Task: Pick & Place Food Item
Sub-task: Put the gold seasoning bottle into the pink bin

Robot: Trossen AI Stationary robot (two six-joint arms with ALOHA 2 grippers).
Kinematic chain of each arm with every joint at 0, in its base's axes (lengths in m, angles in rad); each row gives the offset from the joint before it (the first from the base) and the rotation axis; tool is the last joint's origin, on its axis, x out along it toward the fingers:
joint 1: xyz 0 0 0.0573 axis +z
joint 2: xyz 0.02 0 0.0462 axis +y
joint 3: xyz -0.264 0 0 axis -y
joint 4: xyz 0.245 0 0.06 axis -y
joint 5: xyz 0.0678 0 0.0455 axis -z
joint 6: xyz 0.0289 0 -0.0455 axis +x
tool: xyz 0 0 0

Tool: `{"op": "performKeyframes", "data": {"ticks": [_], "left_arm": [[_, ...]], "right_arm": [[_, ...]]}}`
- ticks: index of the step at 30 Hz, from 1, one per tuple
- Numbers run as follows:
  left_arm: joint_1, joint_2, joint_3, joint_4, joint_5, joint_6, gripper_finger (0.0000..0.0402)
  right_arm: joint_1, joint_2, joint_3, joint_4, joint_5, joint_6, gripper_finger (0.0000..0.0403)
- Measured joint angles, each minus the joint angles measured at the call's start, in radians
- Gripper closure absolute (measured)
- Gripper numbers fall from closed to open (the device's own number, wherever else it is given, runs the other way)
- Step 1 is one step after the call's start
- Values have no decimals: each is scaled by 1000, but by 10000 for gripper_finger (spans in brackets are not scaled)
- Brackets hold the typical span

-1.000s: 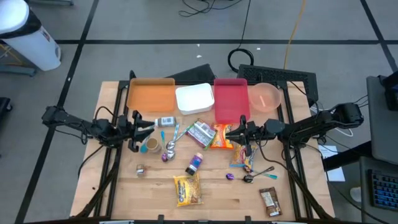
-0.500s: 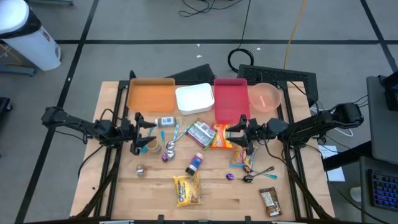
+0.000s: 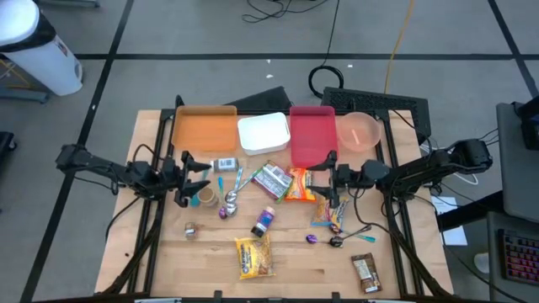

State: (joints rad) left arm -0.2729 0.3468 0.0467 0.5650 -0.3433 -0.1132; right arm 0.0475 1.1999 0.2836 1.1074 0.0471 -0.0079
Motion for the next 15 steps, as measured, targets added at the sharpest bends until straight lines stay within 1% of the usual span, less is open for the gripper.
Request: {"op": "performKeyframes", "data": {"ticks": [3, 6, 8, 11, 15], "left_arm": [[15, 0, 0, 9, -24, 42, 118], [28, 0, 0, 1, -58, 49, 108], [36, 0, 2, -25, -63, 49, 99], [43, 0, 48, -149, -65, 36, 86], [35, 23, 199, -445, -62, -26, 74]], "right_arm": [[0, 0, 0, -27, 0, -12, 124], [0, 0, 0, -24, 1, -13, 124], [0, 0, 0, -7, 2, -24, 124], [0, 0, 0, 17, 2, -78, 124], [-15, 0, 0, 33, 1, -80, 124]]}}
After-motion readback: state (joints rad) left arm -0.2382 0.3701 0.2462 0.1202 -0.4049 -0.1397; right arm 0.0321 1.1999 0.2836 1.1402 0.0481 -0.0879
